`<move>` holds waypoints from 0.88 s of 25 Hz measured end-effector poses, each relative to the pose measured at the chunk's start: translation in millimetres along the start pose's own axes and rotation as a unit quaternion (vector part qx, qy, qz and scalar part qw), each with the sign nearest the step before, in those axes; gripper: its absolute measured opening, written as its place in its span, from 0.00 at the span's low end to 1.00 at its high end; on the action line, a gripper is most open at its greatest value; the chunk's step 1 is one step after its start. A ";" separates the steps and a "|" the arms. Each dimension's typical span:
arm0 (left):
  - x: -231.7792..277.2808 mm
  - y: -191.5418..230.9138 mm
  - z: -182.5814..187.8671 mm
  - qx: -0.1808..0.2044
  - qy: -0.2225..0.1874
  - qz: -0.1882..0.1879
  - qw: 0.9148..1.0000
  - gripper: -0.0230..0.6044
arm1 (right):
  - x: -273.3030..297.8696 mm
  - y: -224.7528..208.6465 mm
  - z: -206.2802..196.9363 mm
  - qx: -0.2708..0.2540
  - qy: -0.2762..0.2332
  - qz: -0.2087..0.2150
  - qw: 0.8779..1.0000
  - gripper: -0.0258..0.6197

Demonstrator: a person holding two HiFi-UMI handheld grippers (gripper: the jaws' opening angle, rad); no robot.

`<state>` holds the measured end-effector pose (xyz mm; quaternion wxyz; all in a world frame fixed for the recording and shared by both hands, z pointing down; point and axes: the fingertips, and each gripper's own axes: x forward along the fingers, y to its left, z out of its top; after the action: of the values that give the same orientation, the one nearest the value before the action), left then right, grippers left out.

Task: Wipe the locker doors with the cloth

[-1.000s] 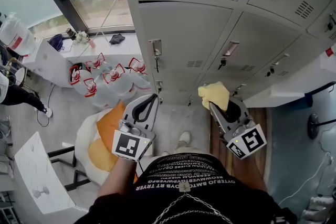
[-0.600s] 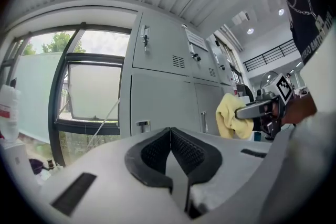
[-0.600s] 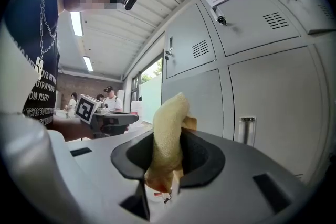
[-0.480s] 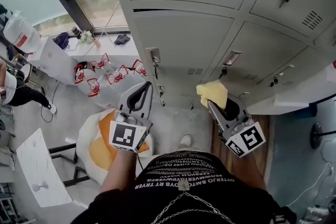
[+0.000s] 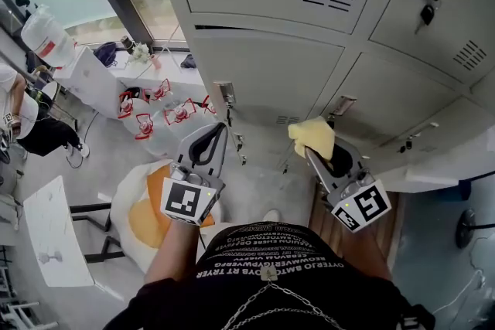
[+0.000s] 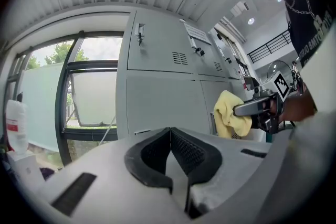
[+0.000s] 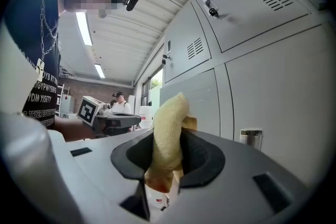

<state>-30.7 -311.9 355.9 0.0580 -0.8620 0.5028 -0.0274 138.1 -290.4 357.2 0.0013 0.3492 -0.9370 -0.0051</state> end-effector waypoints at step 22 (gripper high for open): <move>24.3 28.8 -30.5 -0.008 0.040 -0.006 0.999 0.05 | 51.9 -11.0 31.5 0.010 -0.032 0.036 0.999 0.21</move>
<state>-46.8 -349.3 382.2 0.0306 -0.8636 0.4999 -0.0578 105.9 -332.5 325.5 -0.0322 0.3145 -0.9487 -0.0064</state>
